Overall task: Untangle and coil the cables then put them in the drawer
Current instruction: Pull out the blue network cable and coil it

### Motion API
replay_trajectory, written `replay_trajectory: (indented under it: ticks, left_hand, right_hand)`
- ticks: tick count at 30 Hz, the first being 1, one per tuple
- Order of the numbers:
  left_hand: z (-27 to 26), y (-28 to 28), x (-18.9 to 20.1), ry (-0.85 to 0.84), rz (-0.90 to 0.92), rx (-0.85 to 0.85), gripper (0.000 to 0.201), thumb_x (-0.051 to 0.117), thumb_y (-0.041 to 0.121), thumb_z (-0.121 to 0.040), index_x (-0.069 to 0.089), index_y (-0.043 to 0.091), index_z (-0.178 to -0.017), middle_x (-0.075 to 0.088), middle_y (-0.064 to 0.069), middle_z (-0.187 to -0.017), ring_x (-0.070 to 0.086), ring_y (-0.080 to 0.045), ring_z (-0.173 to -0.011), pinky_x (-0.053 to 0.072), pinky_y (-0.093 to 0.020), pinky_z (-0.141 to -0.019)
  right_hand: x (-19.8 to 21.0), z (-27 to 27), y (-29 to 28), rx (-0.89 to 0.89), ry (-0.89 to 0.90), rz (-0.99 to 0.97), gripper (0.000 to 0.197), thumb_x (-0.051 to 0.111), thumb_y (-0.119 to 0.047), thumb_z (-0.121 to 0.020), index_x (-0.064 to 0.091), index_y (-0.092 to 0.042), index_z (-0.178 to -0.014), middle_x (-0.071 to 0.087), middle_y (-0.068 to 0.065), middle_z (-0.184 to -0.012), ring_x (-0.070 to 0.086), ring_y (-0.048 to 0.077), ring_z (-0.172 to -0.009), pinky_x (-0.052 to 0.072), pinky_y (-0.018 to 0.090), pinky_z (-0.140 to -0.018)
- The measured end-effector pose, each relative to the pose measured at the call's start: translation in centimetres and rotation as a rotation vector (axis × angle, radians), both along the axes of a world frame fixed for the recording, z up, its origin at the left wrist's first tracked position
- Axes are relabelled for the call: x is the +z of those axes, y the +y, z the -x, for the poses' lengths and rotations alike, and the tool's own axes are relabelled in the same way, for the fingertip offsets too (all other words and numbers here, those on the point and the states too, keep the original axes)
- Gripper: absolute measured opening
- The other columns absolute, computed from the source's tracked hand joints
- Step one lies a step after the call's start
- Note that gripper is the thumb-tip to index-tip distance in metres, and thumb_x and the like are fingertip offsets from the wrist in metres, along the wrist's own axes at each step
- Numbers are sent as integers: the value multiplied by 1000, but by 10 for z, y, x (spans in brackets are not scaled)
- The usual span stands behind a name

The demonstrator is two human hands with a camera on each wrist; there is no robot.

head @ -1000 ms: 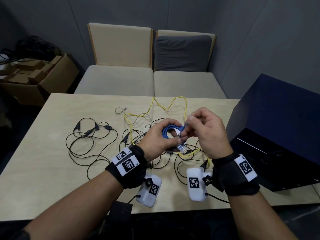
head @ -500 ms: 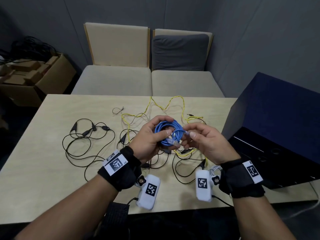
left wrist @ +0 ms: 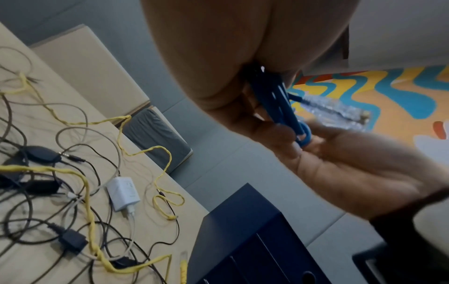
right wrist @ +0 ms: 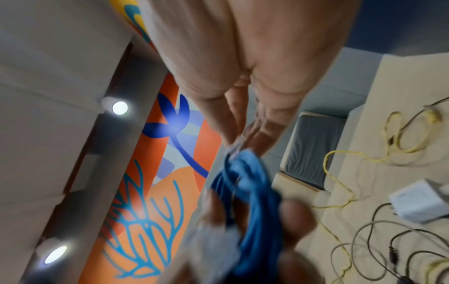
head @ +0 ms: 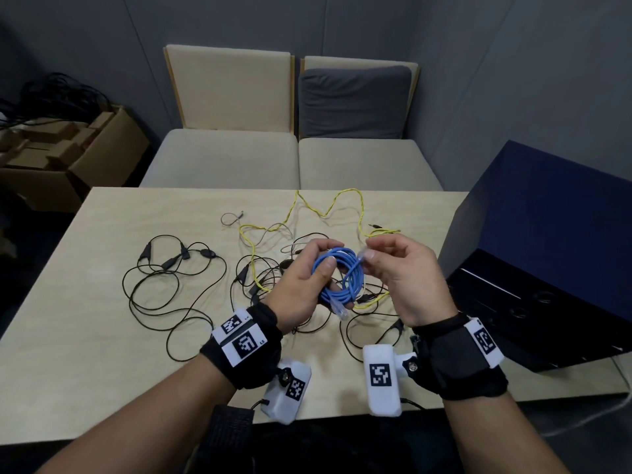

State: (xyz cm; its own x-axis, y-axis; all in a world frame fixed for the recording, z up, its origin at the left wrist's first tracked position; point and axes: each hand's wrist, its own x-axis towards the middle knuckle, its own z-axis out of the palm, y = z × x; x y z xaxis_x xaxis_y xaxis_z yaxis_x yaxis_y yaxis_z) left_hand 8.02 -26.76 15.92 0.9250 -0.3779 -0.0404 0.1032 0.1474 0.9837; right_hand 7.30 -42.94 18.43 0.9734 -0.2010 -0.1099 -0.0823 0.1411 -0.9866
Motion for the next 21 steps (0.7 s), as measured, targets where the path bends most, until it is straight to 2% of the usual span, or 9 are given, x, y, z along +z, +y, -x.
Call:
replay_trajectory:
  ticks: [3,6,9,11,13,14,16,18,21]
  left_hand:
    - [2,-3,-6,-16,-4,-3,24,41,22,-99,43,11,-120,52,-24,-114,59,-51,-74,55,-33,-55]
    - [3,-4,-7,-64,-41,24,22,44,29,-95,48,21,-115,54,-21,-112,59,-56,-77,56,-44,-61]
    - [5,-2,-7,-91,-60,40,21,45,32,-94,49,27,-114,55,-18,-109,59,-56,-77,54,-56,-66]
    - [5,-2,-6,-93,-82,26,20,45,31,-96,46,28,-116,58,-12,-101,63,-50,-75,56,-50,-65]
    - [4,-1,-4,-81,-105,45,14,43,25,-100,42,29,-113,58,-1,-92,66,-30,-70,56,-40,-63]
    - [3,-1,-2,-61,-98,62,12,42,22,-100,42,28,-110,56,1,-91,64,-22,-68,55,-39,-62]
    - [1,0,1,-9,-66,81,5,43,22,-99,45,24,-103,53,0,-91,61,-20,-66,54,-42,-60]
    - [-1,-2,6,45,-52,99,3,46,21,-98,49,20,-98,54,-2,-86,61,-21,-64,53,-35,-53]
    - [-3,-6,14,138,-16,136,10,45,7,-97,49,14,-90,57,-8,-78,57,-20,-55,48,-26,-49]
  right_hand:
    - [2,-1,9,-70,-24,44,18,65,6,-82,61,-9,-92,65,11,-86,64,19,-78,54,32,-74]
    - [2,2,16,-17,-8,133,12,63,-4,-88,65,-15,-91,68,7,-82,65,19,-75,53,41,-74]
    - [2,6,19,48,7,151,13,56,-8,-93,62,-19,-95,66,9,-74,60,22,-67,50,42,-63]
    - [3,8,20,74,1,146,15,52,-6,-95,58,-20,-96,63,12,-74,58,22,-65,48,41,-60]
    - [2,8,21,80,-12,138,18,50,-3,-95,56,-19,-97,63,12,-77,60,22,-69,51,47,-66]
    - [3,8,21,82,-21,140,19,50,-1,-95,55,-19,-97,63,11,-78,61,22,-72,52,51,-71]
    - [3,9,21,73,-46,181,20,50,-1,-95,55,-20,-98,64,9,-80,63,22,-77,52,53,-78]
    - [5,9,21,65,-76,228,21,50,0,-95,55,-20,-99,64,8,-82,64,17,-78,55,45,-75]
    - [4,13,23,77,-100,223,21,48,3,-95,53,-17,-101,61,7,-85,63,6,-72,55,25,-61]
